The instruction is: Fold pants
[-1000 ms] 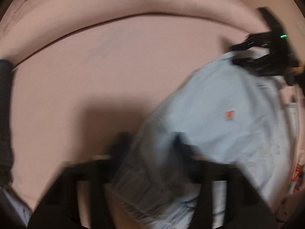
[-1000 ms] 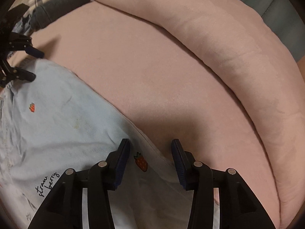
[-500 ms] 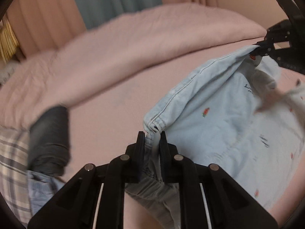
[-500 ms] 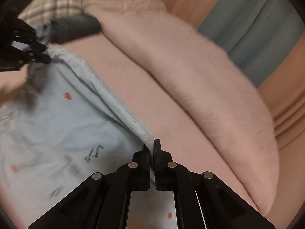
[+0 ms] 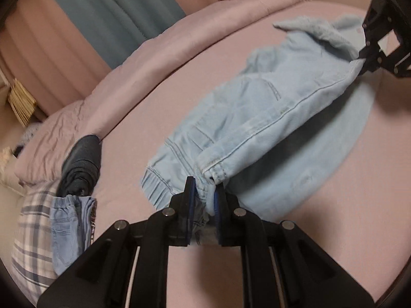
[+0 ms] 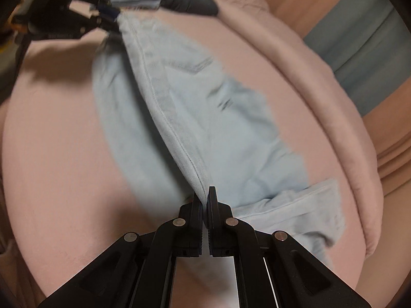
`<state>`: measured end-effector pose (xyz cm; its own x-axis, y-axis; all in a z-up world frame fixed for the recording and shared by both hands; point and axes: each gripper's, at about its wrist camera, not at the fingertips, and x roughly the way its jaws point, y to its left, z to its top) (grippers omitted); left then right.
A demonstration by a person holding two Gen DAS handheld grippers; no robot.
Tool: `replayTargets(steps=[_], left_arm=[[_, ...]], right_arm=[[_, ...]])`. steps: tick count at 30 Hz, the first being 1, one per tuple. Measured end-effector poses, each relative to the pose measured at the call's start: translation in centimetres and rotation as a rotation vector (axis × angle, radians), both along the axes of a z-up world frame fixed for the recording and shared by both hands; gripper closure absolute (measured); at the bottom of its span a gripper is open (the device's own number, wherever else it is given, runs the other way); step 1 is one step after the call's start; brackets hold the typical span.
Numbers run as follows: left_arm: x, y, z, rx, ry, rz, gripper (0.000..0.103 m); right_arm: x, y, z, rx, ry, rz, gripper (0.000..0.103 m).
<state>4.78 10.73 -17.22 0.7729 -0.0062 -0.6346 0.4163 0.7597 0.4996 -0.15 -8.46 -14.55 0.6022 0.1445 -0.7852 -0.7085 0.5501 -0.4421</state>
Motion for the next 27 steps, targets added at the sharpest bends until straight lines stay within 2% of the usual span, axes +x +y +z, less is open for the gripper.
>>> replayTargets(steps=[6,8,10,11,13,14,15,17,19,21,23,24,25,27], left_arm=[[-2.0,0.3,0.5,0.003,-0.05,-0.01,0.091],[-2.4,-0.2,-0.9,0.069,-0.05,-0.035,0.09],[-2.4,-0.8,-2.7,0.133,-0.041,-0.057,0.089],[-2.4,-1.0,-3.5,0.162,-0.03,-0.068,0.086],[-3.0,-1.3,-4.4,0.24,-0.082,-0.081,0.079],[-3.1,-1.1,-4.5,0.267,-0.089,-0.075,0.07],[-3.3,-0.8,-4.4,0.273,-0.081,-0.066,0.057],[-3.8,0.6,-3.2,0.213,-0.042,-0.035,0.041],[-4.4,1.9,-1.4,0.124,-0.029,0.007,0.038],[-4.5,2.3,0.1,0.027,-0.014,0.039,0.036],[-3.7,2.0,1.6,-0.109,0.026,0.056,0.034],[-3.2,1.5,2.1,-0.174,0.054,0.054,0.033],[-2.4,0.4,2.6,-0.258,0.09,0.037,0.033],[-1.0,-1.7,3.1,-0.375,0.141,0.009,0.033]], right_arm=[[-2.0,-0.4,2.0,0.036,-0.041,-0.022,0.1],[-2.3,-0.2,1.3,0.005,-0.018,-0.009,0.1],[-1.8,0.8,-0.8,-0.051,-0.002,-0.004,0.1],[-2.4,0.7,-1.7,-0.058,0.007,-0.014,0.099],[-2.2,0.5,-1.9,-0.016,-0.002,-0.053,0.099],[-2.0,0.1,-1.6,0.014,0.015,-0.078,0.096],[-1.8,-0.4,-1.0,0.047,0.044,-0.106,0.092],[-1.5,-2.4,0.9,0.163,0.134,-0.155,0.069],[-1.3,-5.3,3.5,0.332,0.194,-0.208,0.057],[-0.7,-8.3,5.7,0.474,0.211,-0.286,0.051],[1.4,-11.6,7.7,0.593,0.206,-0.41,0.046],[3.0,-12.9,8.4,0.624,0.196,-0.48,0.044],[4.8,-14.1,8.9,0.643,0.19,-0.565,0.038],[8.8,-15.5,9.2,0.63,0.2,-0.706,0.034]])
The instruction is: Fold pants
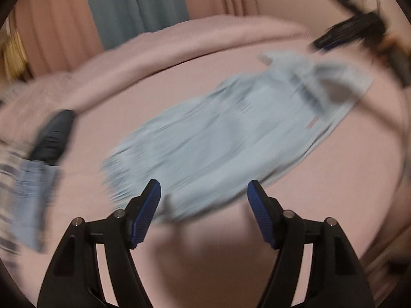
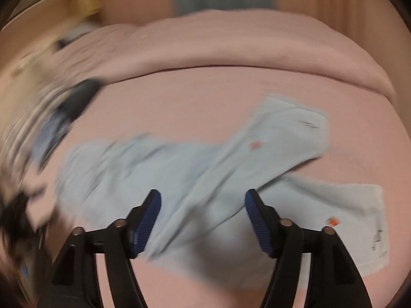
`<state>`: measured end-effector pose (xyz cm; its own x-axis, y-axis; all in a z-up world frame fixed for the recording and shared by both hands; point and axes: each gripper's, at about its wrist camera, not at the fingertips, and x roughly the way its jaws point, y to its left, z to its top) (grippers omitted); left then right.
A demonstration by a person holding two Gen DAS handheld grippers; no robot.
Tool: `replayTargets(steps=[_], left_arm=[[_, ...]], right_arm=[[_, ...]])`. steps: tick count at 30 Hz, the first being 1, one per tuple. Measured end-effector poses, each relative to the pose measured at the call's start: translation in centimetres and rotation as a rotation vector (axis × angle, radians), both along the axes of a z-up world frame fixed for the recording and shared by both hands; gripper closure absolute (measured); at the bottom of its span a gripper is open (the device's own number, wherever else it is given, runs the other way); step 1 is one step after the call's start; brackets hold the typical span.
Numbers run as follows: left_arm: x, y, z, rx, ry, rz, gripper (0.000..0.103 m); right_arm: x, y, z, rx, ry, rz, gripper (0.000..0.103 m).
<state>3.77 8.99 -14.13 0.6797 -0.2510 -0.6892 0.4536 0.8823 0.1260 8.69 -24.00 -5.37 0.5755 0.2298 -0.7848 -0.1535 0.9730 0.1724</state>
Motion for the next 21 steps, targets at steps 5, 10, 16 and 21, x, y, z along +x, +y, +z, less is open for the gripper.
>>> replayTargets(steps=[5,10,16,21], left_arm=[[4.4,-8.5,-0.3,-0.263,0.135,-0.106,0.033],[7.3,-16.0,-2.0,-0.28,0.2,-0.182,0.033],[8.2,-20.1,-4.0,-0.172,0.237,-0.241,0.088],[7.6,-20.7,-4.1,-0.169,0.207,-0.236,0.095]], right_arm=[[11.7,-1.5,-2.6,-0.003,0.211,-0.223,0.034],[19.0,-2.0,-6.4,-0.05,0.341,-0.4,0.034],[19.5,-1.7,-7.1,-0.077,0.294,-0.347,0.1],[12.1,-6.8,0.0,0.195,0.02,-0.321,0.1]])
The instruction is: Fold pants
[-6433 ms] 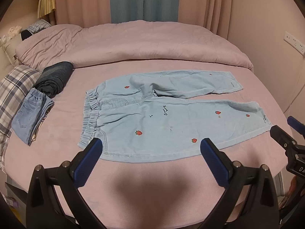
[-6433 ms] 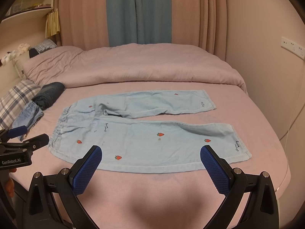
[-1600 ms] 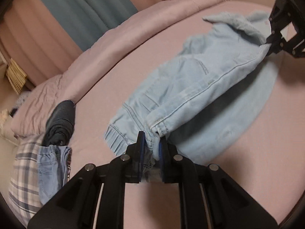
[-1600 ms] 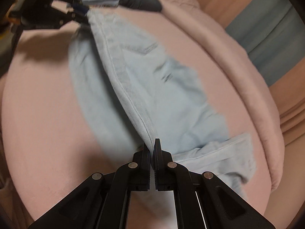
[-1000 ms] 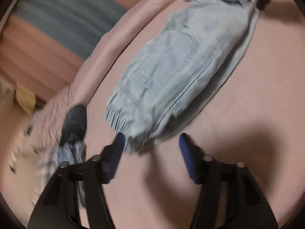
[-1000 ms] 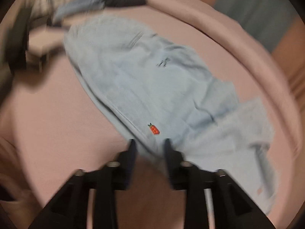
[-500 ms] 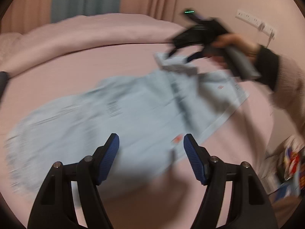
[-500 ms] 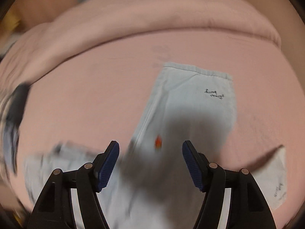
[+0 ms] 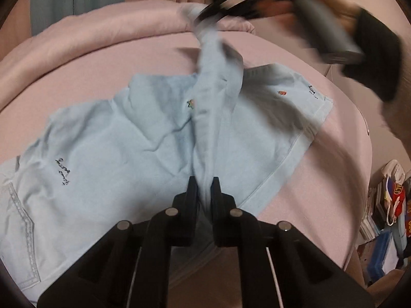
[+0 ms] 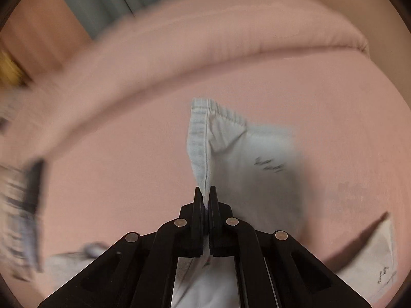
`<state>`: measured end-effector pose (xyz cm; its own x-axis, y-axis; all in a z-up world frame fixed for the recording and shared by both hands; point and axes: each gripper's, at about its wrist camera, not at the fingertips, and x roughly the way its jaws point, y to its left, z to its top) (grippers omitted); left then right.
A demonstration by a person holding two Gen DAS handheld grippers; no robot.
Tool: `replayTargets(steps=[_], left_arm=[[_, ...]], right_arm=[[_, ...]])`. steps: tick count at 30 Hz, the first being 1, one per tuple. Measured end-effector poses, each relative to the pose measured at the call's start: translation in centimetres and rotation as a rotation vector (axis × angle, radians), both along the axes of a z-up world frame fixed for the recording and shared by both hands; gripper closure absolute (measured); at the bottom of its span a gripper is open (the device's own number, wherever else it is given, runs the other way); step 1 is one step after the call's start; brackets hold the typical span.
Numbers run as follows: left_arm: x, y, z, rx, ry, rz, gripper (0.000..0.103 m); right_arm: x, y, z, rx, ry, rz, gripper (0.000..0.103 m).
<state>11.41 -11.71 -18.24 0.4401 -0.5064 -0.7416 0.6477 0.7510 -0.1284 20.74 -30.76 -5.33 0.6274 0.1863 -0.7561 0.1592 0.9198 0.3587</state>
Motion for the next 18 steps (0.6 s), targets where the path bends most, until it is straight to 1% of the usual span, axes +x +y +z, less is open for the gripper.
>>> replayTargets(steps=[2,3,4,5,6,7,8,9,11,12,14,16,17,18], left_arm=[[-0.4,-0.2,0.5,-0.003,-0.029,0.002,0.095],[-0.6,-0.4,0.6,0.0,-0.039,-0.005,0.095],[-0.9,-0.8,0.6,0.014,-0.057,-0.013,0.094],[-1.2,-1.0,0.5,0.025,-0.063,-0.021,0.094],[-1.4,-1.2,0.3,0.034,-0.064,-0.026,0.094],[-1.6,-1.4,0.0,0.046,-0.06,-0.031,0.094],[-1.8,-1.5,-0.4,0.061,-0.052,-0.034,0.094],[-1.7,-1.4,-0.8,0.074,-0.044,-0.038,0.094],[-1.5,-1.8,-1.2,0.106,-0.049,-0.047,0.094],[-1.5,-0.9,-1.0,0.113,-0.053,-0.047,0.094],[-1.3,-0.6,-0.9,0.127,-0.056,-0.045,0.094],[-1.1,-0.5,-0.8,0.134,-0.054,-0.039,0.094],[-1.0,-0.4,-0.7,0.136,-0.053,-0.038,0.093],[-1.0,-0.4,-0.7,0.138,-0.049,-0.038,0.093]], right_arm=[[-5.1,-2.5,2.9,0.035,-0.113,-0.024,0.1],[-7.6,-3.8,3.7,0.06,-0.164,-0.027,0.1],[-10.7,-5.2,3.9,0.083,-0.207,-0.047,0.1],[-12.1,-5.7,3.9,0.097,-0.223,-0.07,0.1],[-14.3,-6.3,3.3,0.109,-0.228,-0.099,0.1],[-16.5,-7.8,1.6,0.131,-0.219,-0.144,0.1],[-17.3,-8.6,0.3,0.149,-0.189,-0.186,0.1],[-17.2,-9.4,-1.6,0.169,-0.14,-0.22,0.1],[-18.1,-9.9,-6.7,0.225,-0.018,-0.27,0.1],[-18.3,-10.4,-9.1,0.259,0.028,-0.304,0.1],[-18.5,-10.6,-10.9,0.34,0.017,-0.319,0.1],[-19.1,-10.6,-12.0,0.417,-0.028,-0.352,0.1],[-19.4,-10.7,-12.1,0.453,-0.048,-0.358,0.1],[-19.6,-10.7,-12.3,0.466,-0.057,-0.357,0.1]])
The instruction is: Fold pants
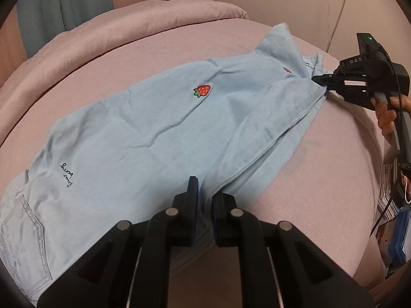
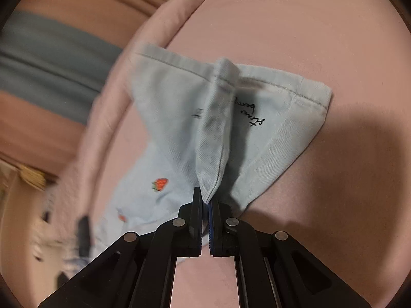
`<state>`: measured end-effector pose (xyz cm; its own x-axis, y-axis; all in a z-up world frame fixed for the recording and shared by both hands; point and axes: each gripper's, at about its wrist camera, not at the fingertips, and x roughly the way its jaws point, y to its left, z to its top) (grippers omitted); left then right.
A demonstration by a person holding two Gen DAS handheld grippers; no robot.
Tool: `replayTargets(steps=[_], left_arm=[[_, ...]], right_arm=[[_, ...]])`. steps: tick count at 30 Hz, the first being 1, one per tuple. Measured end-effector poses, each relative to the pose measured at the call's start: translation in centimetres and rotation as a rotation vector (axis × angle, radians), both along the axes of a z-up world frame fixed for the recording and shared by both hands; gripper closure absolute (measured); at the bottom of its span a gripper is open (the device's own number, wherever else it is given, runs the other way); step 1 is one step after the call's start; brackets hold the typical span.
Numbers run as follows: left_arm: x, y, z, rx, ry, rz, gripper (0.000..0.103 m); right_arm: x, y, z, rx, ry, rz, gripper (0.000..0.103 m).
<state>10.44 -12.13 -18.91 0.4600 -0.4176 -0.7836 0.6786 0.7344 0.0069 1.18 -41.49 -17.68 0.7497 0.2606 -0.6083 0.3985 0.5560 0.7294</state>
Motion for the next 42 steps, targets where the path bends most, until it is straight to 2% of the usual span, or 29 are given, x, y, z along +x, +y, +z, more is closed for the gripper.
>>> replayTargets(steps=[2,3,4,6,9,10,12,13,14,15,16,17,19,21,23,26,28,30,31,32,33,34,36,38,40,42], left_arm=[[0.0,0.0,0.2,0.004,0.006,0.003,0.093],[0.3,-0.1,0.1,0.009,0.009,-0.001,0.093],[0.4,-0.3,0.0,0.018,0.009,-0.006,0.093],[0.0,-0.6,0.0,0.044,0.003,-0.012,0.093],[-0.2,-0.8,-0.1,0.06,-0.001,-0.028,0.094],[-0.5,-0.7,0.0,0.067,-0.004,-0.034,0.094],[-0.9,-0.4,0.2,0.078,0.0,-0.045,0.092],[-1.1,-0.1,0.5,0.082,0.005,-0.056,0.091],[-1.4,0.2,0.8,0.084,0.014,-0.069,0.09],[-1.7,0.7,1.1,0.084,0.021,-0.079,0.089],[-2.0,1.2,1.6,0.081,0.024,-0.089,0.089],[-2.1,1.5,2.0,0.075,0.026,-0.091,0.085],[-1.7,1.6,3.0,0.027,0.054,-0.089,0.083],[-0.8,0.7,3.6,-0.022,0.07,-0.078,0.08],[0.6,-1.0,4.1,-0.081,0.082,-0.063,0.08],[2.5,-4.3,4.5,-0.178,0.115,-0.058,0.08],[4.0,-6.9,4.3,-0.254,0.179,-0.063,0.079],[5.1,-9.6,3.6,-0.283,0.222,-0.073,0.079],[5.5,-10.8,3.0,-0.276,0.241,-0.075,0.079],[5.6,-11.7,2.5,-0.264,0.254,-0.076,0.079],[5.8,-12.5,1.8,-0.242,0.265,-0.073,0.079],[5.9,-13.4,0.7,-0.205,0.283,-0.064,0.079],[6.1,-14.1,-0.5,-0.172,0.291,-0.049,0.08],[5.9,-13.9,-0.6,-0.196,0.281,-0.041,0.08],[5.8,-13.9,-0.5,-0.204,0.287,-0.033,0.08],[5.7,-13.9,-0.5,-0.203,0.284,-0.028,0.079]], right_arm=[[0.1,-0.3,-0.1,-0.008,0.019,-0.013,0.1],[-0.3,-0.3,0.2,-0.001,-0.021,-0.016,0.1],[-0.8,-0.2,1.1,-0.037,-0.044,-0.028,0.1],[-1.6,1.1,2.2,-0.064,-0.051,-0.019,0.1],[-1.1,-0.3,0.5,-0.059,0.056,0.002,0.099],[-1.1,-0.8,-0.3,-0.023,0.074,-0.001,0.1],[-1.8,-1.5,-0.5,0.035,0.053,-0.002,0.097],[-2.0,-1.6,-0.2,0.032,0.06,0.009,0.092],[-2.4,-1.7,0.2,0.021,0.072,0.02,0.079],[-3.0,-2.0,0.8,-0.018,0.09,0.03,0.071],[-4.0,-3.0,1.7,-0.06,0.09,0.031,0.057],[-4.9,-4.0,3.0,-0.121,0.078,0.014,0.05],[-5.5,-5.9,5.4,-0.221,0.024,-0.009,0.048],[-3.9,-7.3,6.5,-0.267,-0.017,-0.001,0.048],[0.1,-8.9,6.3,-0.242,-0.071,0.113,0.048],[6.2,-10.4,4.7,-0.218,-0.033,0.219,0.048],[9.3,-10.5,3.7,-0.248,0.015,0.289,0.048],[11.7,-9.3,2.2,-0.234,0.036,0.396,0.049],[12.1,-8.0,2.3,-0.332,0.039,0.434,0.06],[12.2,-6.7,2.8,-0.429,0.028,0.459,0.085],[11.8,-5.5,3.5,-0.484,-0.008,0.478,0.085],[10.8,-4.4,4.7,-0.523,-0.074,0.488,0.09],[8.4,-1.3,7.0,-0.66,-0.185,0.521,0.091],[5.2,2.7,8.0,-0.811,-0.258,0.619,0.091],[2.9,7.0,7.6,-0.924,-0.279,0.743,0.091],[1.8,9.4,6.5,-0.933,-0.269,0.81,0.089]])
